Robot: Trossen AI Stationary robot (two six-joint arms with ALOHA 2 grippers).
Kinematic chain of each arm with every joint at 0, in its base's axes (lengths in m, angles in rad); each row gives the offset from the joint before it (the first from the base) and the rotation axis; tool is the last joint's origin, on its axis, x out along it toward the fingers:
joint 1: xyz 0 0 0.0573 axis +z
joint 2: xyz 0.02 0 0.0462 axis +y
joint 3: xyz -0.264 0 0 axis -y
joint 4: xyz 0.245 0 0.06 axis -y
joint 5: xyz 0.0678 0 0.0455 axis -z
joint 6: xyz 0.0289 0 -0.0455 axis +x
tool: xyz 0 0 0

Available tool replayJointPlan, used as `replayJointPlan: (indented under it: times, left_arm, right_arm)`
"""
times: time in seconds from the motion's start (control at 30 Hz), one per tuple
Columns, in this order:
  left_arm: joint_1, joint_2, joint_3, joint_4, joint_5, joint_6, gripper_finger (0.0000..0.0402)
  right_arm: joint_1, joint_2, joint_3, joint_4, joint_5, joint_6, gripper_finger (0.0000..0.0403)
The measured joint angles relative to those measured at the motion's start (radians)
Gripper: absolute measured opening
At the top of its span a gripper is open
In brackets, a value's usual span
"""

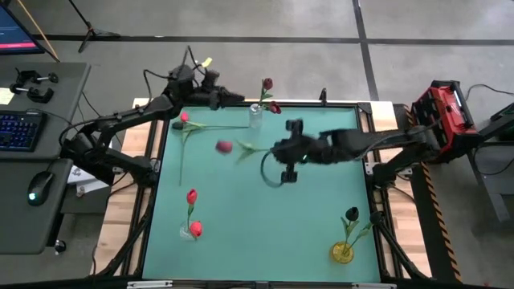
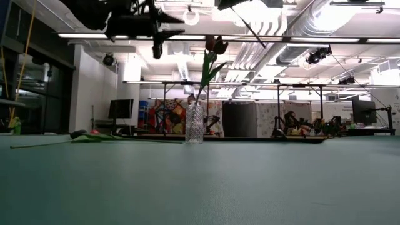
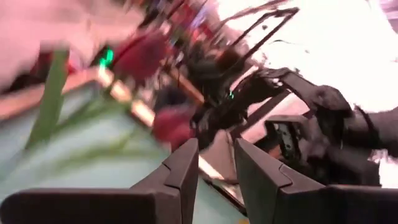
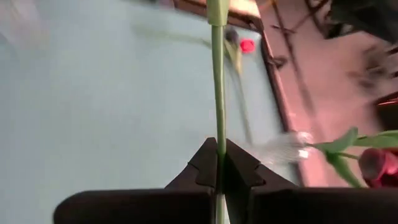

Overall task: Sort flowers into vase by color
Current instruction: Put the red flower into the top transparent vase

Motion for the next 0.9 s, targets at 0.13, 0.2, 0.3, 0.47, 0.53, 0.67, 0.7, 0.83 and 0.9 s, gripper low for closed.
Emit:
replayJointPlan:
  times: [0.13,0.2,0.3,0.47,0.53,0.67,0.7,0.83,0.9]
  left_arm:
    - [-0.040,0.000,0.000,0.181,-0.012,0.144,0.0091]
    - [-0.065,0.000,0.000,0.268,-0.012,0.183,0.0094]
    - [-0.113,-0.014,0.000,0.371,-0.038,0.217,0.0103]
    - [-0.218,-0.038,0.052,0.326,-0.123,0.342,0.0131]
    - [-0.268,-0.038,0.092,0.278,-0.135,0.413,0.0148]
    - [-0.355,-0.038,0.180,0.093,-0.179,0.579,0.0184]
    - [-0.369,-0.038,0.194,0.051,-0.185,0.616,0.0193]
    - [-0.394,-0.037,0.230,-0.004,-0.189,0.648,0.0217]
    - [-0.397,-0.038,0.236,0.009,-0.195,0.631,0.0222]
  right_arm:
    - [-0.050,-0.060,0.000,0.158,-0.146,0.089,0.0000]
    - [-0.073,-0.083,0.000,0.274,-0.180,0.119,0.0000]
    - [-0.108,-0.097,0.000,0.406,-0.226,0.151,0.0000]
    - [-0.148,-0.090,0.000,0.439,-0.295,0.196,0.0000]
    - [-0.155,-0.077,0.000,0.441,-0.323,0.213,0.0000]
    - [-0.159,-0.054,0.000,0.441,-0.349,0.213,0.0000]
    - [-0.159,-0.052,0.000,0.442,-0.349,0.212,0.0000]
    - [-0.159,-0.052,0.000,0.454,-0.350,0.205,0.0000]
    - [-0.159,-0.052,0.000,0.457,-0.359,0.205,0.0000]
